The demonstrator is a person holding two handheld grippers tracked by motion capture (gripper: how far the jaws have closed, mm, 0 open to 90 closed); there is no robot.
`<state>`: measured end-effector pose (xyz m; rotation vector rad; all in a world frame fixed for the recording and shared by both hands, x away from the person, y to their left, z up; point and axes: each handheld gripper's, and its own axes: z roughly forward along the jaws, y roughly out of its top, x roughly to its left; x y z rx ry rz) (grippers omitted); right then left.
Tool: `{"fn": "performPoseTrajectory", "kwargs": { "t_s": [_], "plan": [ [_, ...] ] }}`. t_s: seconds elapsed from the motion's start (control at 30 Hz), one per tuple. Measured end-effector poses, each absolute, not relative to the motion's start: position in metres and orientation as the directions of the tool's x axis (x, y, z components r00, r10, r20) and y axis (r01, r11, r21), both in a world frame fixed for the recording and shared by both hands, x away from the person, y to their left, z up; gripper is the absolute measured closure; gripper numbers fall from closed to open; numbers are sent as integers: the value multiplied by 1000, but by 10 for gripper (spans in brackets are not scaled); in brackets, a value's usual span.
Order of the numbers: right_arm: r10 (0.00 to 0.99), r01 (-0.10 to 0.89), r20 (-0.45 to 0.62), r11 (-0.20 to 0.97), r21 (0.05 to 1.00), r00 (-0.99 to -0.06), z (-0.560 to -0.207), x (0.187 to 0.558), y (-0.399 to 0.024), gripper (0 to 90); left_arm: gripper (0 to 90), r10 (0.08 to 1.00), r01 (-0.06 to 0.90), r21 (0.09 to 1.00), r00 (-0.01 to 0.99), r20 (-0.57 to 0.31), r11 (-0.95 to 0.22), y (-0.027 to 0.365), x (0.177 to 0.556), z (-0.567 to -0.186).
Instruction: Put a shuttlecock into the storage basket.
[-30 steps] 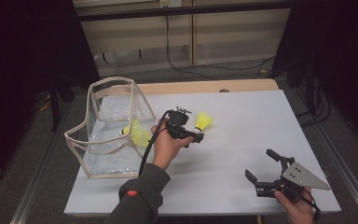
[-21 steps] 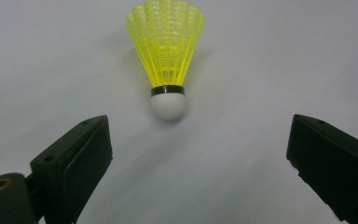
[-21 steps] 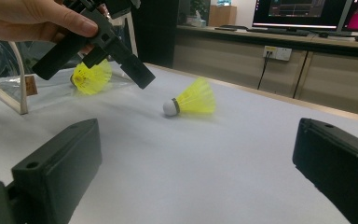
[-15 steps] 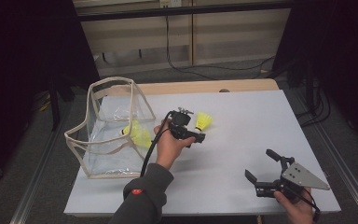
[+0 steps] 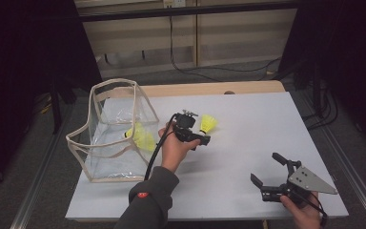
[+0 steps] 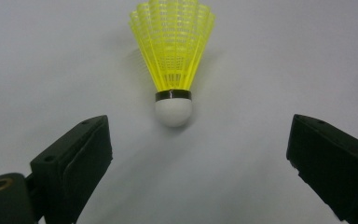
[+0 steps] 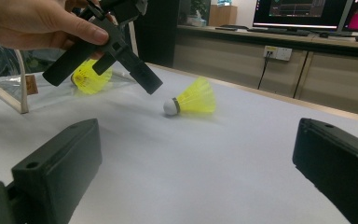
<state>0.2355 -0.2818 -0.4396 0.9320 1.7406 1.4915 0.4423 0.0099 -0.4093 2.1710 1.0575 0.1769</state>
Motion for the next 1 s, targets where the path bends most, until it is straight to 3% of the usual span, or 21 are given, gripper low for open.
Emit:
{"fn": "performPoseTrajectory", "kwargs": {
  "t_s": [1.0],
  "plan": [
    [847,101,-30,98,990,-531,-439,236,-283,12,109,744,641,656,643,-179,-397,5,454,-423]
  ]
}}
